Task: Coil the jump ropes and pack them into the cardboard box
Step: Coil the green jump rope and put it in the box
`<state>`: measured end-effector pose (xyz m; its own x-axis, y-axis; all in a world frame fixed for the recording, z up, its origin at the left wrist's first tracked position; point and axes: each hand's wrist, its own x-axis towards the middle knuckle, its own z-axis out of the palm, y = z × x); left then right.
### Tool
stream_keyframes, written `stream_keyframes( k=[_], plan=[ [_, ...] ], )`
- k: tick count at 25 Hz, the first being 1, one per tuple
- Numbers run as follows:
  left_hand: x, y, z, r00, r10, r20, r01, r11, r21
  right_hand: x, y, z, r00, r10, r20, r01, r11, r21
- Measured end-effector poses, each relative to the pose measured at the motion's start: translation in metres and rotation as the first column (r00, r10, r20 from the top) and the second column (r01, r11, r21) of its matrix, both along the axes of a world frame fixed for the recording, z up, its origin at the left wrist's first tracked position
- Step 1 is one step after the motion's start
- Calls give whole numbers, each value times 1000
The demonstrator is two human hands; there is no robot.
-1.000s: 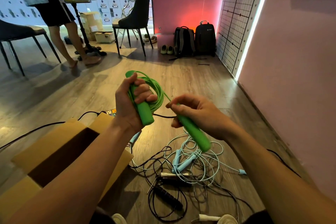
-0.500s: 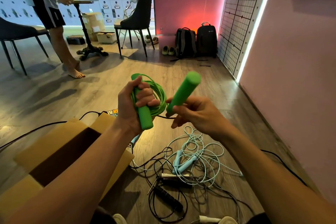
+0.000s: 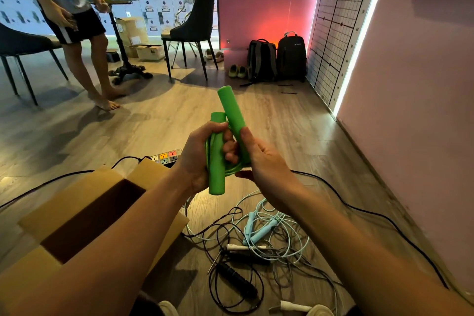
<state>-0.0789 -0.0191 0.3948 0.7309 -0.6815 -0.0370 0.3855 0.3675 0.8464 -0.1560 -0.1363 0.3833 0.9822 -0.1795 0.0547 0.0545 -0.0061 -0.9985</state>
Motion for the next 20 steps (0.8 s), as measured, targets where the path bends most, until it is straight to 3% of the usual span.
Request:
stream_keyframes(
  k=[3,5,7,12,17,20],
  plan=[
    [2,0,-1,979,148,139,-174,964,203,2,6,5,999,-30,24,31,998,-48],
    [4,4,0,917,229,326,-335,887,320,5,8,9,998,-46,47,49,996,-71],
    [7,15,2,876,195,440,-392,820,417,7,11,10,996,-57,76,64,993,-94],
    [16,65,-6,909,-59,412,-228,757,612,8,25,3,998,59,18,-56,988,-142],
    [34,126,-37,915,-16,403,-294,658,694,35,53,-9,951,239,-196,-281,934,-222],
    [46,161,-70,937,41,346,-297,612,733,68,73,-23,891,322,-319,-424,843,-332]
  ],
)
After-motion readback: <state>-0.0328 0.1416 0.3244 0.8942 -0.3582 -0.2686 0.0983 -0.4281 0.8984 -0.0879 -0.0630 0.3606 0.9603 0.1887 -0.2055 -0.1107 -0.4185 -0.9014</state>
